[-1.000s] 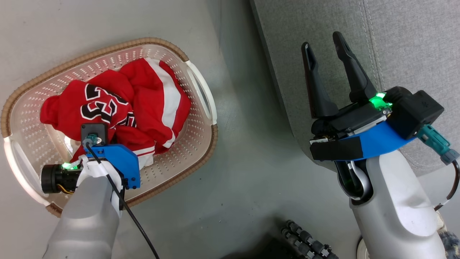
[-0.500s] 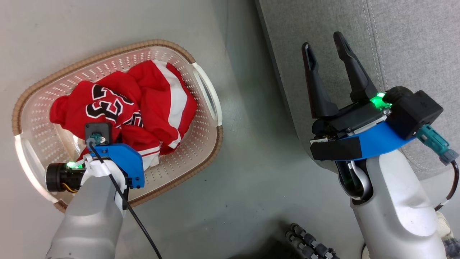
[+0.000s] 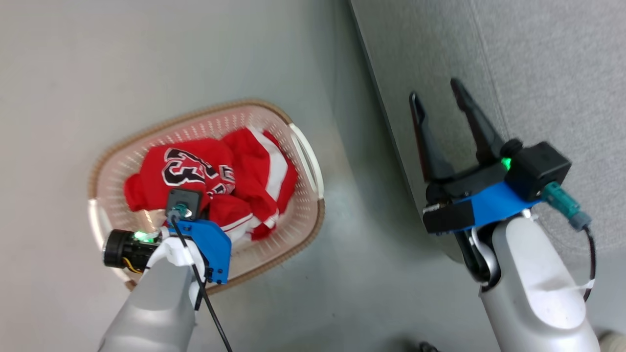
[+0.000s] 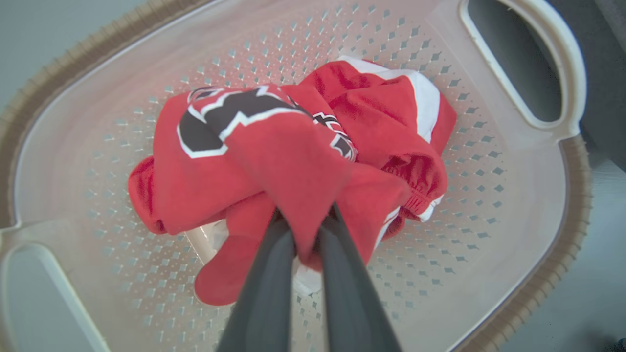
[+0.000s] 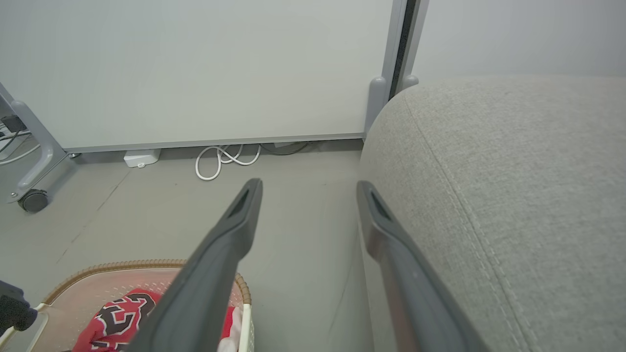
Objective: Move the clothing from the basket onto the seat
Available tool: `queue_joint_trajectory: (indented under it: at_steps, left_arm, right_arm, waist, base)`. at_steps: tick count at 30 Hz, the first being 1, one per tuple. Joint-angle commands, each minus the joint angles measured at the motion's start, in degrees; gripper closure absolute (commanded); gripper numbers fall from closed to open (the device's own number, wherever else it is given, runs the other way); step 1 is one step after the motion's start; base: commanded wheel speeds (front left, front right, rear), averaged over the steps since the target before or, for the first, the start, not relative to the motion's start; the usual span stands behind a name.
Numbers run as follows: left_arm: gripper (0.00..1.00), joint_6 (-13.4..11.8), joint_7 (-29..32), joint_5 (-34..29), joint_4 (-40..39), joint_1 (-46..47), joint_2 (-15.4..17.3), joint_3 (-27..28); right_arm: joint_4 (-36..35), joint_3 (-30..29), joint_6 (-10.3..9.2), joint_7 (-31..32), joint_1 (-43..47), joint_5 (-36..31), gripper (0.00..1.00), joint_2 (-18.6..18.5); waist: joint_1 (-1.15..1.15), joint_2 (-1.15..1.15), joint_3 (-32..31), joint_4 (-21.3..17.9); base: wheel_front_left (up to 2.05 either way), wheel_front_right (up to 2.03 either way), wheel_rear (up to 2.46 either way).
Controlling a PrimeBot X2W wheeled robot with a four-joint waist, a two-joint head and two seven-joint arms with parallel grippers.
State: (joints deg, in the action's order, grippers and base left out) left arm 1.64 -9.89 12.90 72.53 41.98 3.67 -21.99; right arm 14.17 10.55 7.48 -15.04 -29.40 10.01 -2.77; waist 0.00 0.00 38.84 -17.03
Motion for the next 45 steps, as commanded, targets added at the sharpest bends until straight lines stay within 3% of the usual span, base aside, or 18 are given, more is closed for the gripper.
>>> queue_joint_trajectory:
  at_steps: [1, 10, 25, 31, 45]
  left_arm:
    - [1.0, 0.5, -0.8, -0.2, 0.0, -0.5, -0.3, -0.7]
    - [1.0, 3.7, -1.8, 4.2, -6.4, -5.7, -0.8, -7.8]
    - [1.0, 0.3, -1.0, 16.7, -22.3, -7.8, -0.8, -21.6]
    - [1.0, -0.5, -0.5, 19.7, -26.7, -4.4, -0.8, -26.2]
    - [1.0, -2.9, 3.7, 29.9, -36.1, 3.0, -0.8, -32.1]
  right_arm:
    - [1.0, -0.4, 0.03, -0.2, 1.5, -0.7, 0.0, -0.2]
    - [4.4, -2.1, 0.03, 2.3, 7.2, -3.3, 0.0, -0.2]
    - [2.8, -4.7, 0.03, 7.1, 18.7, -3.4, 0.0, -0.2]
    - [1.4, -4.3, 0.03, 8.5, 21.1, -3.1, 0.0, -0.2]
    - [-0.7, -4.1, 0.03, 9.9, 22.9, -2.6, 0.0, -0.2]
  waist:
    - [0.0, 0.0, -6.2, 3.6]
    - [0.0, 0.0, -20.5, 8.5]
    - [0.0, 0.0, -35.7, 14.3]
    - [0.0, 0.0, -38.9, 15.6]
    - [0.0, 0.0, -39.8, 16.8]
  base:
    - [0.0, 0.0, 0.0]
    - [0.0, 0.0, 0.0]
    - [0.0, 0.0, 0.0]
    - [0.0, 0.0, 0.0]
    - [0.0, 0.0, 0.0]
